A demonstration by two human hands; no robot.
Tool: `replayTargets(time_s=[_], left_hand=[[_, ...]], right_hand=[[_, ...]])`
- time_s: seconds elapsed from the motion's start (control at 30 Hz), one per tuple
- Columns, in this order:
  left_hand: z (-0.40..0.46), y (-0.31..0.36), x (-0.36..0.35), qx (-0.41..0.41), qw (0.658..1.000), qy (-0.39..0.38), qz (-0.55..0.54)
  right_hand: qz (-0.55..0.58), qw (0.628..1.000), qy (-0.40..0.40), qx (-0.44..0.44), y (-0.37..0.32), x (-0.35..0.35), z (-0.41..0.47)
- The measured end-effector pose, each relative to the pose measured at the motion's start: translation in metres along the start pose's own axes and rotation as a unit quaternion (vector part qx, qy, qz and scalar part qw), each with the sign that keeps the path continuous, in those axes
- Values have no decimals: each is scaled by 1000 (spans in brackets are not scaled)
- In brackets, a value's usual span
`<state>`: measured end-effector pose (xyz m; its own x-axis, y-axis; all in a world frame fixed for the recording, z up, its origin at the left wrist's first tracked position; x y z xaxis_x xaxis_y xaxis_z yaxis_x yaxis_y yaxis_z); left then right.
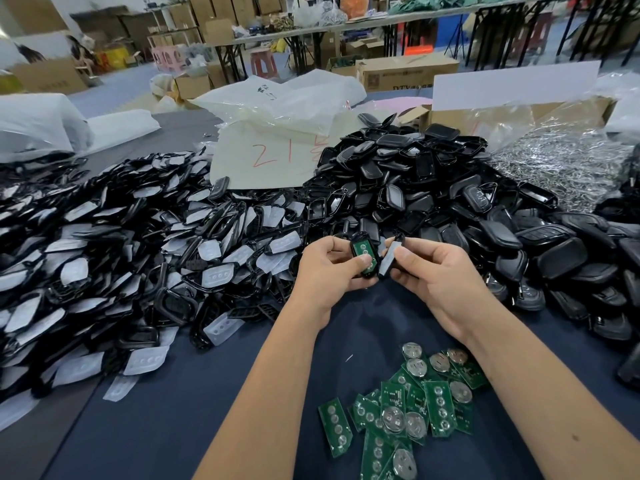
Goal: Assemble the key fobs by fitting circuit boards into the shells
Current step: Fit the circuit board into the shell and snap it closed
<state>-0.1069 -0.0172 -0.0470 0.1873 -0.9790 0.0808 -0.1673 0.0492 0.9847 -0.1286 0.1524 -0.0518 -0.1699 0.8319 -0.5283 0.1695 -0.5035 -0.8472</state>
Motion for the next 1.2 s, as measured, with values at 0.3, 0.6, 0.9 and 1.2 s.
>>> replayTargets(time_s=[0.3, 0.6, 0.9, 1.2], left_hand=[[-10, 21, -3, -103, 988, 32, 109], [-15, 36, -20, -196, 956, 30, 216], [-29, 52, -29, -277, 910, 49, 304], [-17, 46, -16, -228, 919, 48, 317]], right_hand=[[-127, 989, 34, 63, -11, 7, -2], [-137, 985, 61, 86, -19, 12, -3], [-141, 982, 66, 107, -26, 11, -5], [-244, 964, -8, 101, -31, 5, -1]])
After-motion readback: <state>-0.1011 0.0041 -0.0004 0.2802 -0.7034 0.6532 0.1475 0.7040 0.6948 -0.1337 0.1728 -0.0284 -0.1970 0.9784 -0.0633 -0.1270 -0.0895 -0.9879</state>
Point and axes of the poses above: each hand's wrist, its own z-axis towards the middle knuckle, its own x-axis out of the back of the hand, y = z × x, the point moved 10 cm from there along z, towards the middle knuckle, and after that the axes turned 10 degrees about z, right-handed, at the moved point
